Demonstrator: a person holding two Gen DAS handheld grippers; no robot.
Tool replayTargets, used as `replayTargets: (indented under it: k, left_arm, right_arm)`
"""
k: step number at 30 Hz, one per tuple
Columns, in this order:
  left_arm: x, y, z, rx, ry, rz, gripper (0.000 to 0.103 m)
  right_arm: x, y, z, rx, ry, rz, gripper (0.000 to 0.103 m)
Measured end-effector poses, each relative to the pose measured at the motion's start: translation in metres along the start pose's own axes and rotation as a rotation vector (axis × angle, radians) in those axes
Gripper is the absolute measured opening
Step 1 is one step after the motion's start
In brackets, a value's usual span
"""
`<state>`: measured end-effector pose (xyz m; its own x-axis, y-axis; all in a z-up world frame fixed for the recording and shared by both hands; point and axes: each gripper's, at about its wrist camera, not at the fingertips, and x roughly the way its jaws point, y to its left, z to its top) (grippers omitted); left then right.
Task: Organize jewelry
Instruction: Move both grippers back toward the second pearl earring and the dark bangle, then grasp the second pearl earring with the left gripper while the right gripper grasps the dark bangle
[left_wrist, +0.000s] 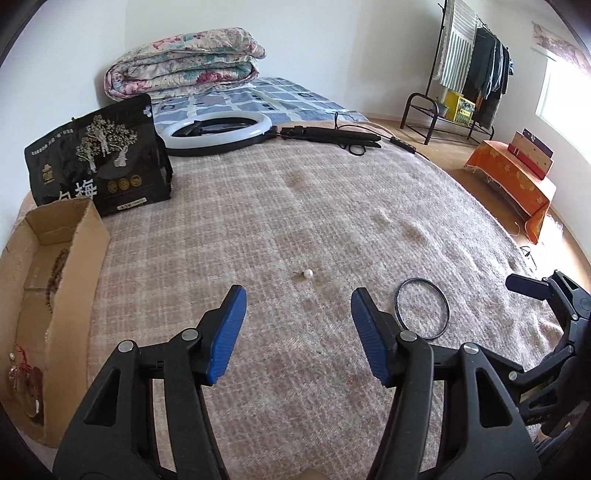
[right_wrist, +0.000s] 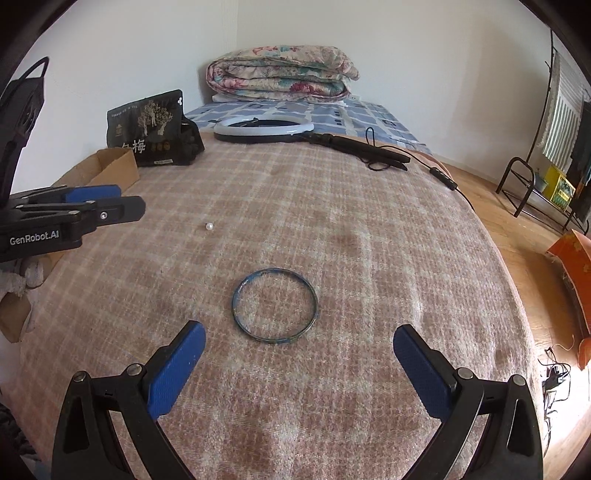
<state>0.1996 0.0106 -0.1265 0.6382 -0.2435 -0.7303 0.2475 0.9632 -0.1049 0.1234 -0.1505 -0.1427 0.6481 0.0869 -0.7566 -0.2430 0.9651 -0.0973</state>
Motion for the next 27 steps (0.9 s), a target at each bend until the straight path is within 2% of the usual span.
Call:
replayTargets:
  k: [7, 15, 18, 25, 27]
  left_arm:
    - [0.040, 0.001, 0.005, -0.029, 0.028, 0.003, 0.056]
    - [0.069, 0.000, 0.012, 0.022, 0.041, 0.012, 0.054]
    - [0.077, 0.001, 0.011, 0.027, 0.061, 0.005, 0.045]
    - [0.088, -0.003, 0.008, 0.048, 0.076, -0.010, 0.044]
    - [0.089, -0.003, 0.009, 0.048, 0.077, -0.013, 0.041]
  right_arm:
    - [0.018, -0.006, 0.002, 0.025, 0.011, 0.027, 0.103]
    - [0.036, -0.006, 0.003, 0.035, 0.030, 0.065, 0.103]
    - [0.043, -0.002, 0.004, 0.021, 0.035, 0.063, 0.103]
    - [0.056, -0.003, 0.004, 0.033, 0.058, 0.061, 0.103]
    - [0.059, -0.003, 0.004, 0.035, 0.064, 0.060, 0.103]
